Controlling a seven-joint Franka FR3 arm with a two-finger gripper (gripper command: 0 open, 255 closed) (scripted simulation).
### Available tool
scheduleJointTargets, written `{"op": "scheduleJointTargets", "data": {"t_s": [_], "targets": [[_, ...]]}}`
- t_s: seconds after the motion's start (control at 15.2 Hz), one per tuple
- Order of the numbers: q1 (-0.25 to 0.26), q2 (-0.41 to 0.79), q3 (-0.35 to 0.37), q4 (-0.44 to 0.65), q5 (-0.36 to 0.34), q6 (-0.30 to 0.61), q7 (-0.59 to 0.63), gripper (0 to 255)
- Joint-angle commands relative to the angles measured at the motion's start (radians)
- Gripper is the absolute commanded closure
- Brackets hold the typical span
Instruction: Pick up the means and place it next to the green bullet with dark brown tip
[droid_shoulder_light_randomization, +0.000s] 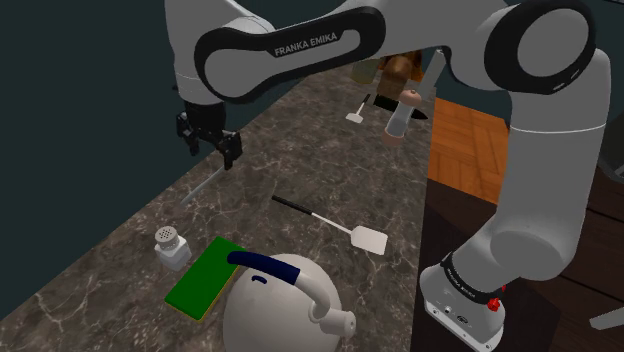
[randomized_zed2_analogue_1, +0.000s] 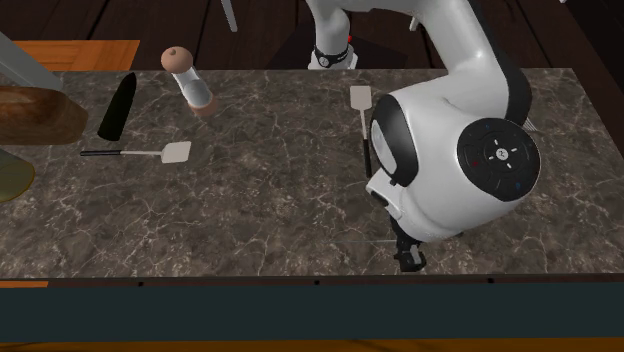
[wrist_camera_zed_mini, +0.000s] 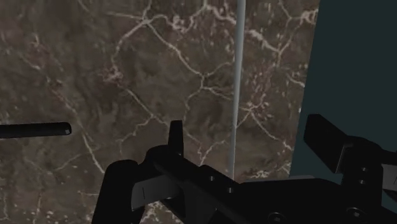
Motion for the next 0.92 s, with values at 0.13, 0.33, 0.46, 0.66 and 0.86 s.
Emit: {"op": "scheduleJointTargets", "data": {"t_s": [0.13, 0.33, 0.46, 0.66, 0.86], "targets": [[0.018, 0.043, -0.02, 0.005, -0.022, 0.033, 0.022, 0], [0.022, 0.06, -0.028, -0.011, -0.034, 0.064, 0.029, 0], [0.023, 0.063, -0.029, -0.014, -0.036, 0.07, 0.03, 0], [0.023, 0.063, -0.029, -0.014, -0.036, 0.07, 0.03, 0], [0.023, 0.063, -0.029, -0.014, -0.036, 0.069, 0.03, 0]]}}
